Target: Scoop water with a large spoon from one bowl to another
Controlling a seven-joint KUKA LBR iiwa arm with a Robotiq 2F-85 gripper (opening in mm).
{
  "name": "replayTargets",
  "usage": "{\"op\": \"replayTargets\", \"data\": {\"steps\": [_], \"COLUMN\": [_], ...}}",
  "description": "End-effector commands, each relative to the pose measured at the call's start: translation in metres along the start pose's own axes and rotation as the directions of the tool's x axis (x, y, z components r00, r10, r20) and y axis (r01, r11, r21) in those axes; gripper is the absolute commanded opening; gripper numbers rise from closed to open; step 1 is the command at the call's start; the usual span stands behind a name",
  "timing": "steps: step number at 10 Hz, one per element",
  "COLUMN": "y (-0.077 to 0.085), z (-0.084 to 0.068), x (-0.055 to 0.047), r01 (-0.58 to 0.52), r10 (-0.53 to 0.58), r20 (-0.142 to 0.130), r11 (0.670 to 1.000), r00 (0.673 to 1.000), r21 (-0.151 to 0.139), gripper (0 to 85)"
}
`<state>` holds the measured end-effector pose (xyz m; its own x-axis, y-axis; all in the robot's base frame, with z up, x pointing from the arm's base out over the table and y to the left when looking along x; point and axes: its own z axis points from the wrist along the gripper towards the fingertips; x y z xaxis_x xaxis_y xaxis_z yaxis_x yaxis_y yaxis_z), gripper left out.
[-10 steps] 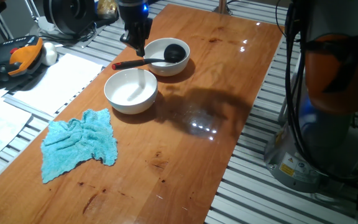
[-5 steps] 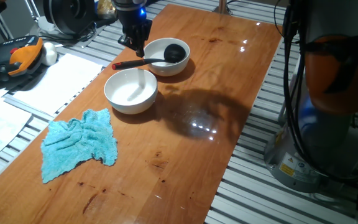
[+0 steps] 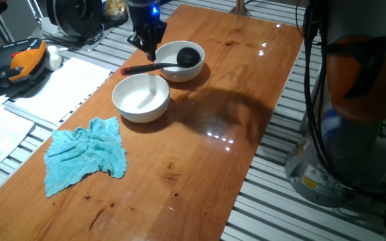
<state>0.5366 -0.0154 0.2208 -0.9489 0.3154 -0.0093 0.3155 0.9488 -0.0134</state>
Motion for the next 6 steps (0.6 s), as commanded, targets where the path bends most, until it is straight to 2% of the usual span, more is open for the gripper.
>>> {"op": "replayTargets", "data": {"steps": [1, 4, 6], "y": [0.0002, -0.0035, -0.0068], "z": [0.0001, 0.0000, 0.0015], "x": [0.0000, -0.0009, -0.0016], "r01": [-0.042, -0.162, -0.301], "r10": [0.042, 0.163, 0.301], "r20": [-0.004, -0.021, -0.021], "r11": [0.999, 0.987, 0.954], "r00": [0.999, 0.986, 0.953], "r21": [0.009, 0.016, 0.007], "gripper": [0.0, 0.0, 0.0]}}
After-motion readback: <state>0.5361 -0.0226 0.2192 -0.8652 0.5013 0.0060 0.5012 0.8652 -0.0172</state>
